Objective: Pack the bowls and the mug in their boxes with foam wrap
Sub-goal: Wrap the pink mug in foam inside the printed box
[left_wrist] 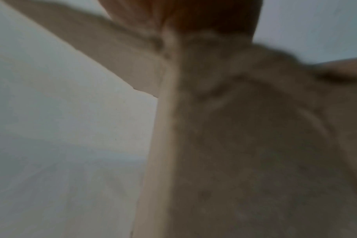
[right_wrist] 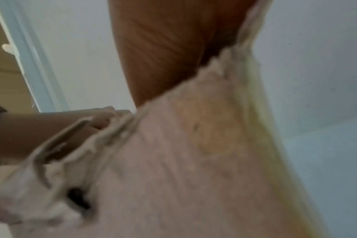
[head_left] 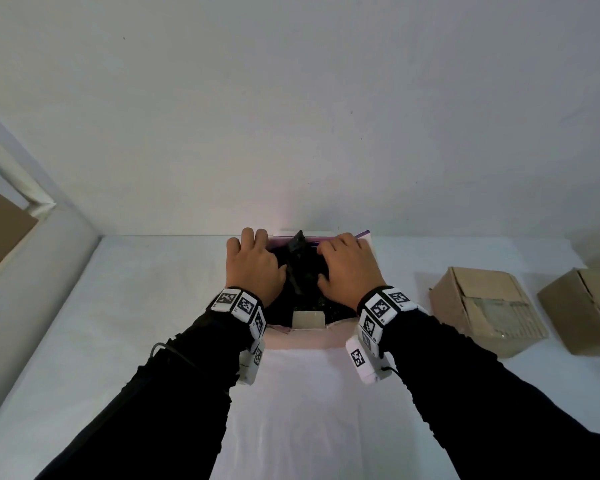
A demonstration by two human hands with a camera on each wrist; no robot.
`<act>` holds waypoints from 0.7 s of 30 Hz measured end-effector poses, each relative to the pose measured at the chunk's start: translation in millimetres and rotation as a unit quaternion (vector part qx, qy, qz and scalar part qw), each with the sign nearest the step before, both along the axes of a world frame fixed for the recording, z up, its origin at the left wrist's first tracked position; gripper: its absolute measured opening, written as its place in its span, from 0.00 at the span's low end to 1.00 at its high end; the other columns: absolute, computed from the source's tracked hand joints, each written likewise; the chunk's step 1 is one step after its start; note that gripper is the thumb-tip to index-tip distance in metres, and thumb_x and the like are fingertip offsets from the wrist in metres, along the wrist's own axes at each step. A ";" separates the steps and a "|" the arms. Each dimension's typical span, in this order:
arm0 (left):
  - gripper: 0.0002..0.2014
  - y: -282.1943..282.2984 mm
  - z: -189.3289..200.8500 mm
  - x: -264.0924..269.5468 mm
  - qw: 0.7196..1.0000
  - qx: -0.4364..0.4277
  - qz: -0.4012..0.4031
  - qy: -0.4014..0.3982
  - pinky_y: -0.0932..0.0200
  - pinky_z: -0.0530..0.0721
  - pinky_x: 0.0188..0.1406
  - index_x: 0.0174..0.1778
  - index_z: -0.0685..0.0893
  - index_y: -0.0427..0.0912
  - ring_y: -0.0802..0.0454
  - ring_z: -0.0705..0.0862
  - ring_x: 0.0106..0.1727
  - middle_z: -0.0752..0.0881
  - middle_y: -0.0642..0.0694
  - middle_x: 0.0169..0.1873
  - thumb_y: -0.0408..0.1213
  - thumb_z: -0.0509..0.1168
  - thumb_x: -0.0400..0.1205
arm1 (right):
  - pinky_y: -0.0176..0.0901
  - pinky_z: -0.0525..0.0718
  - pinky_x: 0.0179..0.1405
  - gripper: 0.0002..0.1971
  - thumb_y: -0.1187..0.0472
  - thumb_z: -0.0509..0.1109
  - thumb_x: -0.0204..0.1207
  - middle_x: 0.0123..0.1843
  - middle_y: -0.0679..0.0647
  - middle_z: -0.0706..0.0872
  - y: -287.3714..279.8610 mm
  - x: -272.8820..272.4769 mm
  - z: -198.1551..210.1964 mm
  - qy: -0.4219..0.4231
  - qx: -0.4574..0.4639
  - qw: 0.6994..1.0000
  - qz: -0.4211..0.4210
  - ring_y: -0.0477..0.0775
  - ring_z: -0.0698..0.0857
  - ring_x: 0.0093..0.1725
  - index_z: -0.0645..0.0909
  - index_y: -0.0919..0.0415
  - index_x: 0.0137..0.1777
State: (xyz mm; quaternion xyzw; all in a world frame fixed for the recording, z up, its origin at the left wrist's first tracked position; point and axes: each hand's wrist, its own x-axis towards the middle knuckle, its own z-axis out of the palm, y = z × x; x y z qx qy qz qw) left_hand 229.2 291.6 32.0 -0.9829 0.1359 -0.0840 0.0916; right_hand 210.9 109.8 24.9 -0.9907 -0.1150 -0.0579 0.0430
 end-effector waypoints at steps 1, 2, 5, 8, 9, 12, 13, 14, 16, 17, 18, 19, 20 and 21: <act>0.20 1.6 -0.4 0.8 1.000 0.007 0.000 0.000 0.46 0.63 0.52 0.42 0.88 0.45 0.41 0.69 0.59 0.77 0.45 0.55 0.57 0.61 0.77 | 0.54 0.69 0.57 0.18 0.51 0.68 0.67 0.54 0.53 0.86 -0.6 0.2 -1.2 -0.012 -0.039 0.999 -0.004 0.59 0.75 0.63 0.81 0.57 0.56; 0.18 3.0 -0.4 1.5 1.000 0.009 0.002 -0.001 0.47 0.64 0.52 0.43 0.87 0.46 0.41 0.69 0.58 0.77 0.45 0.54 0.58 0.64 0.75 | 0.54 0.66 0.57 0.17 0.50 0.67 0.68 0.52 0.52 0.87 -1.7 0.7 -3.1 -0.015 -0.059 0.998 -0.011 0.59 0.74 0.63 0.82 0.57 0.54; 0.16 5.6 -2.1 5.7 1.000 -0.020 -0.013 -0.012 0.48 0.70 0.45 0.45 0.83 0.44 0.41 0.73 0.52 0.77 0.43 0.49 0.48 0.74 0.67 | 0.54 0.65 0.55 0.13 0.52 0.68 0.69 0.53 0.52 0.86 -3.1 1.9 -7.8 -0.022 -0.071 0.997 -0.027 0.60 0.73 0.62 0.88 0.54 0.49; 0.17 3.2 -9.8 8.0 0.987 -0.085 -0.137 0.008 0.49 0.79 0.36 0.57 0.82 0.43 0.37 0.82 0.45 0.83 0.41 0.47 0.36 0.66 0.71 | 0.54 0.75 0.46 0.13 0.59 0.75 0.63 0.53 0.59 0.79 -1.4 3.8 -5.0 -0.064 -0.021 0.997 -0.039 0.63 0.76 0.51 0.84 0.59 0.48; 0.20 1.8 -10.7 7.0 0.981 -0.100 -0.161 0.027 0.50 0.81 0.33 0.62 0.83 0.44 0.38 0.84 0.44 0.86 0.42 0.46 0.38 0.58 0.73 | 0.53 0.77 0.43 0.14 0.63 0.75 0.63 0.51 0.61 0.79 -0.6 4.9 -6.4 -0.069 0.008 0.997 -0.030 0.64 0.78 0.47 0.81 0.61 0.49; 0.28 -2.5 -8.2 5.1 0.978 -0.126 -0.158 0.060 0.54 0.78 0.32 0.68 0.81 0.46 0.41 0.86 0.47 0.88 0.45 0.48 0.43 0.47 0.75 | 0.51 0.78 0.36 0.09 0.68 0.75 0.65 0.45 0.63 0.82 1.9 5.1 -13.1 -0.064 0.021 0.998 -0.012 0.66 0.82 0.39 0.81 0.63 0.45; 0.29 -3.4 -9.3 5.9 0.978 -0.127 -0.152 0.064 0.53 0.79 0.36 0.70 0.80 0.45 0.41 0.85 0.51 0.88 0.44 0.50 0.45 0.47 0.75 | 0.51 0.79 0.36 0.08 0.68 0.74 0.66 0.44 0.62 0.84 2.1 5.4 -15.4 -0.059 0.014 0.998 -0.015 0.65 0.83 0.38 0.81 0.63 0.44; 0.31 -4.1 -10.5 6.3 0.978 -0.126 -0.151 0.067 0.52 0.80 0.42 0.71 0.79 0.42 0.40 0.84 0.54 0.89 0.42 0.49 0.48 0.47 0.74 | 0.51 0.79 0.37 0.08 0.67 0.73 0.66 0.42 0.61 0.85 2.7 5.1 -17.0 -0.049 0.005 0.999 -0.019 0.65 0.84 0.38 0.81 0.62 0.45; 0.36 -6.5 -16.0 5.1 0.982 -0.084 -0.150 0.074 0.47 0.76 0.54 0.68 0.80 0.39 0.37 0.79 0.58 0.88 0.40 0.47 0.54 0.45 0.70 | 0.51 0.77 0.40 0.08 0.66 0.71 0.66 0.37 0.59 0.87 4.9 4.2 -20.0 -0.039 -0.022 0.999 -0.024 0.64 0.84 0.36 0.82 0.62 0.45; 0.37 -7.1 -20.5 4.3 0.986 -0.047 -0.143 0.065 0.46 0.72 0.58 0.65 0.81 0.39 0.37 0.76 0.59 0.87 0.40 0.48 0.56 0.43 0.69 | 0.51 0.76 0.41 0.07 0.64 0.69 0.65 0.33 0.58 0.87 5.4 3.9 -21.3 -0.039 -0.036 0.998 -0.025 0.63 0.83 0.33 0.81 0.61 0.44; 0.37 -7.3 -23.8 3.0 0.990 -0.011 -0.130 0.060 0.45 0.67 0.60 0.61 0.82 0.40 0.38 0.74 0.61 0.85 0.40 0.51 0.57 0.41 0.69 | 0.51 0.73 0.43 0.07 0.62 0.66 0.64 0.30 0.57 0.86 5.2 3.6 -21.7 -0.043 -0.047 0.998 -0.023 0.62 0.83 0.32 0.81 0.61 0.42; 0.37 -7.0 -26.0 1.5 0.991 0.020 -0.114 0.068 0.46 0.63 0.62 0.59 0.82 0.41 0.39 0.71 0.63 0.82 0.41 0.54 0.58 0.39 0.69 | 0.51 0.70 0.46 0.07 0.61 0.64 0.65 0.29 0.57 0.86 4.9 3.1 -21.2 -0.044 -0.058 0.997 -0.018 0.61 0.82 0.32 0.80 0.60 0.41; 0.37 -6.1 -26.6 0.9 0.991 0.038 -0.102 0.076 0.45 0.61 0.65 0.58 0.82 0.42 0.39 0.69 0.65 0.80 0.41 0.56 0.59 0.38 0.70 | 0.51 0.67 0.51 0.07 0.61 0.62 0.67 0.32 0.57 0.87 5.1 3.1 -19.3 -0.032 -0.067 0.997 -0.012 0.61 0.83 0.34 0.79 0.60 0.42; 0.36 -6.2 -27.1 1.7 0.991 0.043 -0.096 0.080 0.43 0.58 0.68 0.58 0.82 0.42 0.40 0.67 0.67 0.79 0.42 0.58 0.59 0.39 0.71 | 0.51 0.66 0.56 0.10 0.60 0.61 0.69 0.37 0.58 0.88 4.6 3.9 -18.5 -0.014 -0.077 0.997 -0.011 0.61 0.84 0.38 0.79 0.61 0.47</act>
